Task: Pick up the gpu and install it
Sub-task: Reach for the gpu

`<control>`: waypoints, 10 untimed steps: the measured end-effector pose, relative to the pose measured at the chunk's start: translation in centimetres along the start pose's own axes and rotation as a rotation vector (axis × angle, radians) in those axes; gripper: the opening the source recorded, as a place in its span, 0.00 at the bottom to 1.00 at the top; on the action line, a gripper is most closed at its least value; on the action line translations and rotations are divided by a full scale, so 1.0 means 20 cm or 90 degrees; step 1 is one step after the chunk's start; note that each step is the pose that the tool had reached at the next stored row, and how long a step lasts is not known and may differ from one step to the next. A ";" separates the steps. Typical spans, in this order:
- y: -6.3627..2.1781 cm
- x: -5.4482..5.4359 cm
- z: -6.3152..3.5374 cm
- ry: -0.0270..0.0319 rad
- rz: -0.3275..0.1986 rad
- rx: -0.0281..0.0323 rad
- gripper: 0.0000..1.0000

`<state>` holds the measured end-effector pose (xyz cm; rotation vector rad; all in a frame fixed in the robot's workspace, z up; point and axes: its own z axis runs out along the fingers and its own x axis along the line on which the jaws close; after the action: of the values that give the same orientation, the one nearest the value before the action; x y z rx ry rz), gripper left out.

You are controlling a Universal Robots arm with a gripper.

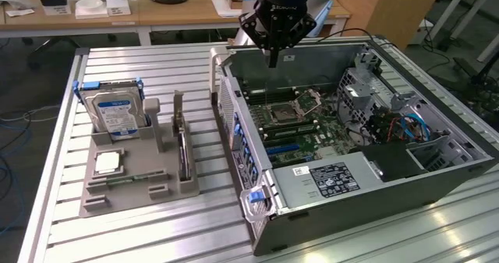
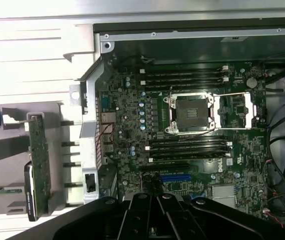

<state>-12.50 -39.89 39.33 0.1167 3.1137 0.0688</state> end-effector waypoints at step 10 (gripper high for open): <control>-0.006 0.03 -0.001 0.0000 0.000 0.0000 0.11</control>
<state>-13.20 -39.96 39.33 0.1167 3.1137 0.0688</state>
